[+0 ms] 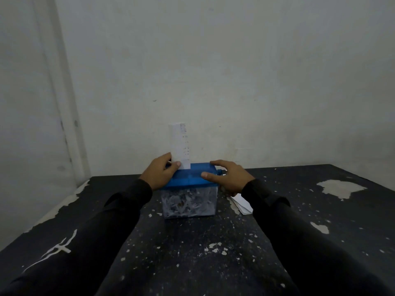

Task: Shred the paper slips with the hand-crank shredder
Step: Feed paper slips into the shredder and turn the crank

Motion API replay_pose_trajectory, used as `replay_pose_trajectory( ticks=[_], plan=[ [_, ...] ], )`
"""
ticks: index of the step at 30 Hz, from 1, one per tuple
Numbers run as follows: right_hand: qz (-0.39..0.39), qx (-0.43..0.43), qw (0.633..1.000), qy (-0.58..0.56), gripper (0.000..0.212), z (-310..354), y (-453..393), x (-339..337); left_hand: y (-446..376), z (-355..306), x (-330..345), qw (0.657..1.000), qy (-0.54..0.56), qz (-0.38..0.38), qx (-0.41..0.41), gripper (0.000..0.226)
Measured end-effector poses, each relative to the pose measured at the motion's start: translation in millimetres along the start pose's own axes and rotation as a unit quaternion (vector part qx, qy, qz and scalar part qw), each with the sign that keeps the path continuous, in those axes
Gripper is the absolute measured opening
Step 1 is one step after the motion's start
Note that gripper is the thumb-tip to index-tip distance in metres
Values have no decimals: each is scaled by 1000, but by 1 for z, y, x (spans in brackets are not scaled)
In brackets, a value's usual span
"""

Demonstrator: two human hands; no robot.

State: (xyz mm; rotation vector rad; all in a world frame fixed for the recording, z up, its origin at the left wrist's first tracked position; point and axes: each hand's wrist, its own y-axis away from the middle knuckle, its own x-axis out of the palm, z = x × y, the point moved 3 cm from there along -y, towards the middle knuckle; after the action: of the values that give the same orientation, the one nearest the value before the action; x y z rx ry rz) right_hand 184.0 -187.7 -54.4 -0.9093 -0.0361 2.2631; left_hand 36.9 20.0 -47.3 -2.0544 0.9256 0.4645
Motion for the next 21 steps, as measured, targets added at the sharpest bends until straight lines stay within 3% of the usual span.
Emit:
replay_pose_trajectory(
  ticks=[5,16,19,21],
  plan=[
    [10,14,999,42,87,5,2,-3,-1,0,8,997,50,35,-45,35],
    [55,13,989,138,89,23,-6,-10,7,-6,10,997,53,6,-49,47],
    [149,41,986,54,87,11,1,-24,5,-4,9,996,59,21,-59,54],
    [171,38,984,-24,68,3,6,-37,3,-3,6,996,58,31,-55,74]
  ],
)
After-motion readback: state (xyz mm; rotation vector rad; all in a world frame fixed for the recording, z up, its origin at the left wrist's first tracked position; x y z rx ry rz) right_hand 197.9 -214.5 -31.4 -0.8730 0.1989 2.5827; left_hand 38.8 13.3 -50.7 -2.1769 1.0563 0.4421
